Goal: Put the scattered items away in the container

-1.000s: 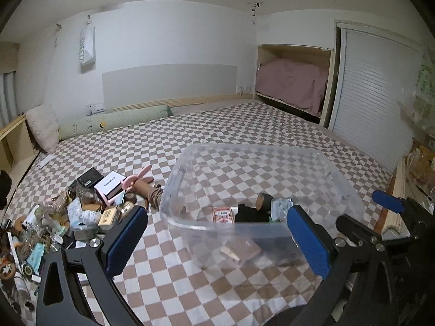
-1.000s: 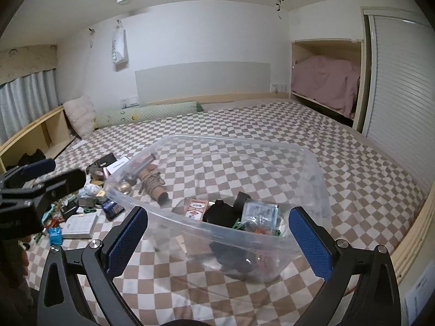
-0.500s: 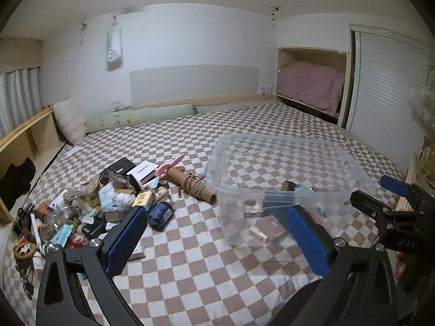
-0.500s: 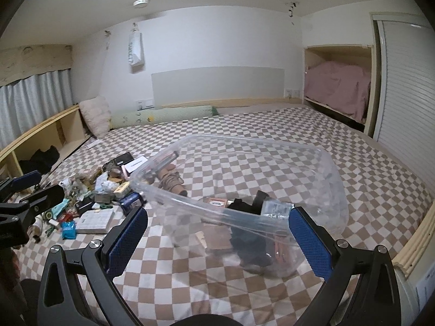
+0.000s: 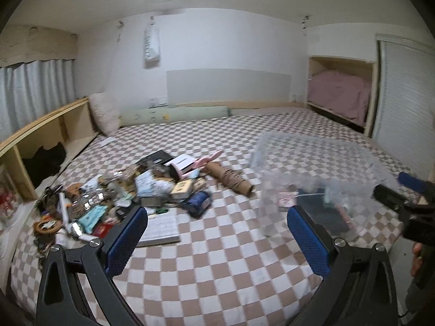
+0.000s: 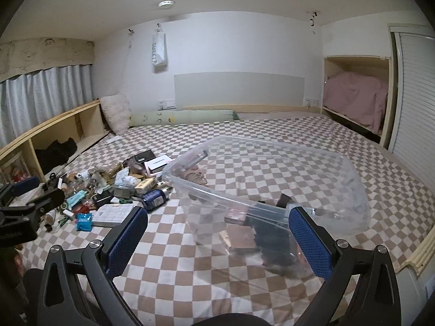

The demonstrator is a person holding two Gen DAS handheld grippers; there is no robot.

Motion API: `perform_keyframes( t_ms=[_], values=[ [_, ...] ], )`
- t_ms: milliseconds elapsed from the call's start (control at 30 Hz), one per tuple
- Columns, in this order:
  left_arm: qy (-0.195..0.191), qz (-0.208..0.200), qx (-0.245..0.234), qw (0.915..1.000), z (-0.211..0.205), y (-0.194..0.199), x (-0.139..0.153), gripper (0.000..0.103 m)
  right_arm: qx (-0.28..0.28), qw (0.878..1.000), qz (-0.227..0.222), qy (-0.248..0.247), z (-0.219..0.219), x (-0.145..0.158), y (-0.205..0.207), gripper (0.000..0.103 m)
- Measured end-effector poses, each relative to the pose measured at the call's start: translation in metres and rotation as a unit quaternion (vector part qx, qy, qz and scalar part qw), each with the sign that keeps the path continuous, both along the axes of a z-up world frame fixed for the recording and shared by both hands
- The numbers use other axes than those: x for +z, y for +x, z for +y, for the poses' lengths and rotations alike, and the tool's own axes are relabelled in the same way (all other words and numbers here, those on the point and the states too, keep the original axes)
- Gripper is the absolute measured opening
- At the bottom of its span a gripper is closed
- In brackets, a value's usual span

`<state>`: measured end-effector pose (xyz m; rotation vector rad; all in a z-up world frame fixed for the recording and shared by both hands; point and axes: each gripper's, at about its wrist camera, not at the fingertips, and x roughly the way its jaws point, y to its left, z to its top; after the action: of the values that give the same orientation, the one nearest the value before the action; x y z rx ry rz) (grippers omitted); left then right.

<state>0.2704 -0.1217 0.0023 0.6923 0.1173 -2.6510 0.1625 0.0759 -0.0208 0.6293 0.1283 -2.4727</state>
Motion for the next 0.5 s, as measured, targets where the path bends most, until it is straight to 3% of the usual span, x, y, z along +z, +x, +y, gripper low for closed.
perform_keyframes(
  t_ms=[300, 500],
  values=[
    [0.006, 0.009, 0.041, 0.9991, -0.02, 0.017, -0.007, 0.103, 0.007, 1.0, 0.016, 0.004, -0.016, -0.006, 0.007, 0.103],
    [0.012, 0.005, 0.043, 0.999, -0.026, 0.021, -0.014, 0.103, -0.002, 1.0, 0.016, 0.01, -0.019, -0.01, 0.006, 0.103]
  ],
)
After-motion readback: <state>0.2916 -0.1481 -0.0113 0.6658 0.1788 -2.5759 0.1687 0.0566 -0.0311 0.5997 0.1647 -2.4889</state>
